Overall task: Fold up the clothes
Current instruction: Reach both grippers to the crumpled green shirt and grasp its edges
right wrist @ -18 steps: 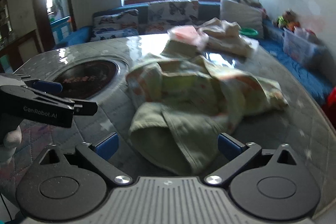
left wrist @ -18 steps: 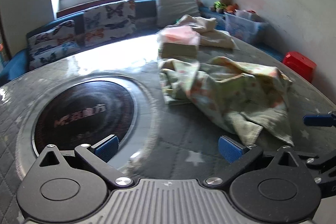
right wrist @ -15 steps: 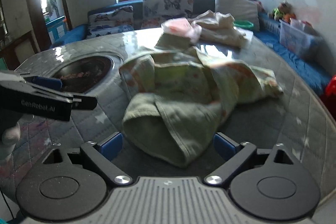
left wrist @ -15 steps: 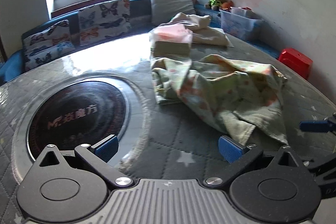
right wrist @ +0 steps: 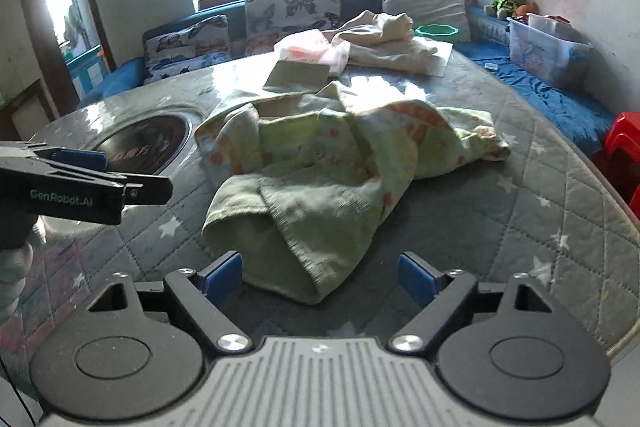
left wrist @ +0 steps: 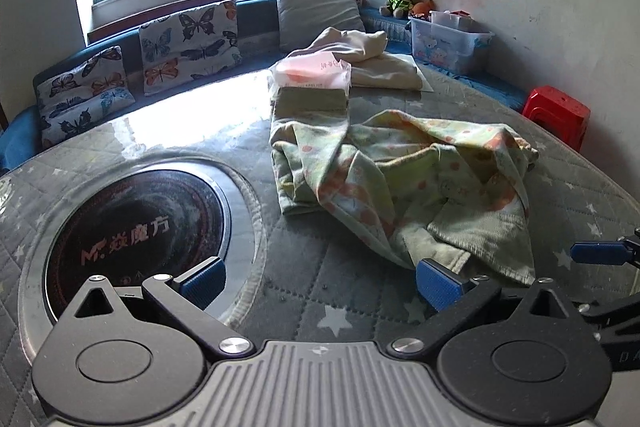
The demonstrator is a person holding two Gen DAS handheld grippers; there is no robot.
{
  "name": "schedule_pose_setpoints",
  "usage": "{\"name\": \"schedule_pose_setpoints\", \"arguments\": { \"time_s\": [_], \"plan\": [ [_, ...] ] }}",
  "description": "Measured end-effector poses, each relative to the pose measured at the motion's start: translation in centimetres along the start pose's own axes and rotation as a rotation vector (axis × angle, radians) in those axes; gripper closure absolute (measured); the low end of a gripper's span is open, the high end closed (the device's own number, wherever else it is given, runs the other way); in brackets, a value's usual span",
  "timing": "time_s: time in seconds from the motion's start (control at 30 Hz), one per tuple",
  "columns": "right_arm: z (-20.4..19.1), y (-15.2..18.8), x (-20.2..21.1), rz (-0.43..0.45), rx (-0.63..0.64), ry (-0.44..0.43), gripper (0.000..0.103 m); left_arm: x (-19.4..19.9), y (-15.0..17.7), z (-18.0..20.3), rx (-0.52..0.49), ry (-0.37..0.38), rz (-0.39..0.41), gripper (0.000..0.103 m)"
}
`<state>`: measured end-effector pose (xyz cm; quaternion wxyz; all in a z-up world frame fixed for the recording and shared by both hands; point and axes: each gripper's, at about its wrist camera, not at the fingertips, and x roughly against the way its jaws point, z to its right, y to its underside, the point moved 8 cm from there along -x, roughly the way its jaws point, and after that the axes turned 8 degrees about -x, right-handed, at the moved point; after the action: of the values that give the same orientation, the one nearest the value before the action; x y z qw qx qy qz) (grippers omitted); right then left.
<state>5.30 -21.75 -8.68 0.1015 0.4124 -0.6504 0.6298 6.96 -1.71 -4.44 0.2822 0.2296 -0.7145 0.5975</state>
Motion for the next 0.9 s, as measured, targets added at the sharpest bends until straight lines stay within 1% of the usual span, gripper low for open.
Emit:
{"name": "schedule_pose_setpoints", "arguments": {
  "time_s": [0.07, 0.13, 0.17, 0.27, 0.3, 0.33, 0.37, 0.5, 0.63, 0.67, 0.73, 0.9],
  "plan": [
    [0.8, -0.6, -0.6, -0.016, -0.016, 0.010, 0.019, -0.1, -0.4, -0.3, 0.004, -0.024, 0.003, 0.002],
    [0.7, -1.8, -0.5, -0.019, -0.053, 0.053, 0.020, -0.3, -0.9, -0.5, 0.004, -0.031, 0.002, 0.006],
    [0.6, -2.5, -0.3, -0.020, -0.073, 0.076, 0.023, -0.5, -1.2, -0.5, 0.005, -0.033, 0.000, 0.007],
    [0.6, -3.3, -0.2, -0.013, -0.078, 0.084, 0.029, -0.9, -1.8, -0.9, 0.006, -0.039, 0.001, 0.009],
    [0.7, -3.6, -0.2, -0.010, -0.078, 0.085, 0.029, -1.1, -2.0, -1.0, 0.008, -0.040, 0.001, 0.011],
    [0.7, -3.7, -0.3, -0.005, -0.071, 0.087, 0.030, -1.3, -2.3, -1.2, 0.010, -0.039, -0.002, 0.015],
    [0.7, -3.9, -0.4, 0.000, -0.062, 0.089, 0.033, -1.6, -2.5, -1.3, 0.012, -0.037, -0.007, 0.016],
    [1.0, -5.1, -0.5, 0.022, -0.052, 0.103, 0.035, -2.5, -3.5, -2.0, 0.025, -0.037, -0.014, 0.023],
    [0.7, -6.3, -1.0, 0.049, -0.018, 0.110, 0.037, -3.3, -4.8, -2.4, 0.016, -0.046, -0.009, 0.030],
    [0.5, -6.5, -1.2, 0.054, -0.003, 0.112, 0.040, -3.5, -5.2, -2.4, 0.011, -0.046, -0.006, 0.032],
    [0.9, -7.5, -1.6, 0.061, 0.010, 0.118, 0.040, -3.9, -6.0, -2.4, 0.007, -0.042, -0.005, 0.039],
    [0.8, -9.1, -3.0, 0.078, 0.069, 0.142, 0.041, -5.3, -7.7, -2.5, -0.018, -0.038, -0.008, 0.039]
  ]
}}
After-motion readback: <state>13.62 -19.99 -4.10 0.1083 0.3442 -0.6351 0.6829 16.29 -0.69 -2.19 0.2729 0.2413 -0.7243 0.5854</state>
